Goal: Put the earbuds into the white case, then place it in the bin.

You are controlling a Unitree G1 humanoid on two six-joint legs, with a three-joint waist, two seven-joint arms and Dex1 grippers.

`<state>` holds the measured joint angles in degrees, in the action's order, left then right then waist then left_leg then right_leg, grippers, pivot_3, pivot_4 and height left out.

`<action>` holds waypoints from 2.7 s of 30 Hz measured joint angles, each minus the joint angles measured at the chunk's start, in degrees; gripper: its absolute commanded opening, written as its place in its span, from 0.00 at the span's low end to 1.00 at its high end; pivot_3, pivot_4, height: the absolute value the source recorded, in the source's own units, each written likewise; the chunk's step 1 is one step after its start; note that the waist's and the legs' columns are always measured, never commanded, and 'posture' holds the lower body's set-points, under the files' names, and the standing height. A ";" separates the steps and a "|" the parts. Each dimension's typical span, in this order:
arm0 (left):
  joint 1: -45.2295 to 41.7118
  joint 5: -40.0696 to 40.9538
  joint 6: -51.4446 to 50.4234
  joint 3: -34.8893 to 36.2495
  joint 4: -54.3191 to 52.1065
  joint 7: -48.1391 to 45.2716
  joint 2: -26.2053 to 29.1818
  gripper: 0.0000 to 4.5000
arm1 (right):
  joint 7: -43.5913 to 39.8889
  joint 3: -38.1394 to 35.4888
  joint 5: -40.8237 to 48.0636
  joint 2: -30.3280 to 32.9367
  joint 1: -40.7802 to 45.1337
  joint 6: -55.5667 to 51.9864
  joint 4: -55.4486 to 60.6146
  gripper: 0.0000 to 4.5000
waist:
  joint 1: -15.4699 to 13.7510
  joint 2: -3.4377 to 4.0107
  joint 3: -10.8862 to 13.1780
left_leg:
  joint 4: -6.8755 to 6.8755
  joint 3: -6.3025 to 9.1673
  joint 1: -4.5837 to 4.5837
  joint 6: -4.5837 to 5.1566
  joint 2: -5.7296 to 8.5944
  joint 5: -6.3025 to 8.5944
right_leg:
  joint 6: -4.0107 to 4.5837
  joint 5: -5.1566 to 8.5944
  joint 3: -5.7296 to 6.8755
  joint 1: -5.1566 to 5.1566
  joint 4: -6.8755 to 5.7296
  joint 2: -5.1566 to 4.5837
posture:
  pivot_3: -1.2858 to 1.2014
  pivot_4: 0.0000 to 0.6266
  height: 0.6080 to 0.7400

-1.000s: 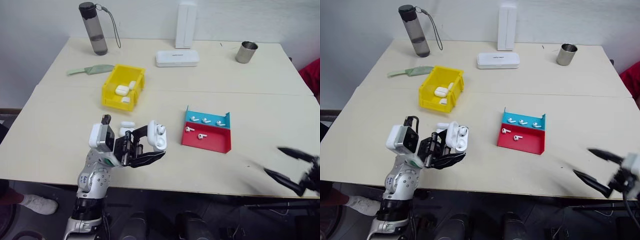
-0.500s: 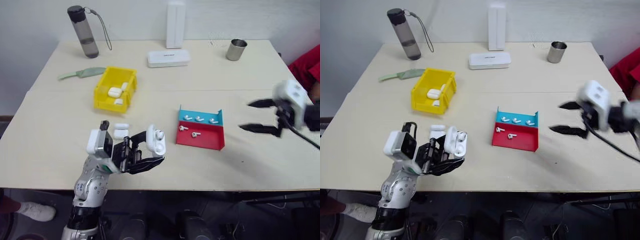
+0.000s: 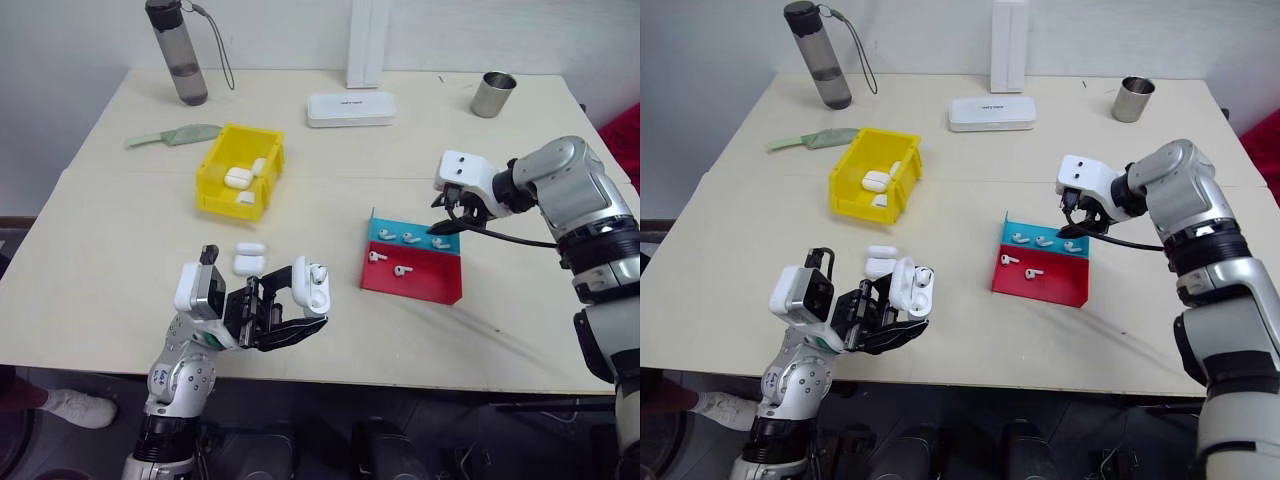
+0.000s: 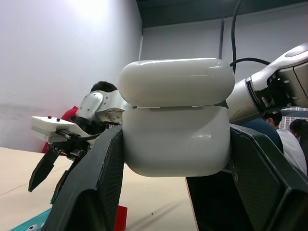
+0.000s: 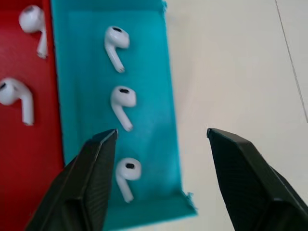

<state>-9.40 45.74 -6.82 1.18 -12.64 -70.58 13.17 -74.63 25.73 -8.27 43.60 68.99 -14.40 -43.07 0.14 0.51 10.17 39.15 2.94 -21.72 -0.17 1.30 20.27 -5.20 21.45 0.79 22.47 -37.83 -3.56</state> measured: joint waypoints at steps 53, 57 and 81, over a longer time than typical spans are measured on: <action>0.06 -0.88 0.63 -0.38 0.14 0.88 0.45 0.62 | -4.03 0.03 -15.12 -9.91 6.43 11.16 -19.29 0.10 | 1.68 0.02 -0.01 | 0.11 -0.06 0.03 -0.05 -0.02 -0.03 | 0.00 0.00 -0.05 0.05 -0.46 0.01 | 0.52 0.24 1.00; -0.62 -0.80 0.62 -0.47 0.27 0.95 -0.73 0.62 | -7.29 -5.29 -9.76 -8.10 5.59 7.57 -13.72 0.10 | 1.43 0.02 -0.01 | 0.16 -0.03 0.02 -0.05 -0.01 -0.03 | 0.00 0.00 -0.03 0.06 -0.51 0.00 | 0.52 0.24 1.00; -9.12 1.76 -2.75 0.07 4.65 0.47 -3.78 0.62 | 30.96 -47.76 76.27 -26.13 -34.99 -54.60 70.36 0.10 | 1.38 -0.02 -0.03 | 0.44 0.22 0.03 -0.04 0.08 -0.01 | 0.00 0.00 -0.06 -0.03 -0.82 0.02 | 0.52 0.24 1.00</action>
<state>-18.52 47.51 -9.58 1.25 -7.99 -70.12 9.39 -43.67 -22.03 68.00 17.47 33.99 -69.00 27.29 1.52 0.49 10.14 39.59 3.15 -21.70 -0.22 1.38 20.26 -5.20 21.44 0.72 22.44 -38.65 -3.54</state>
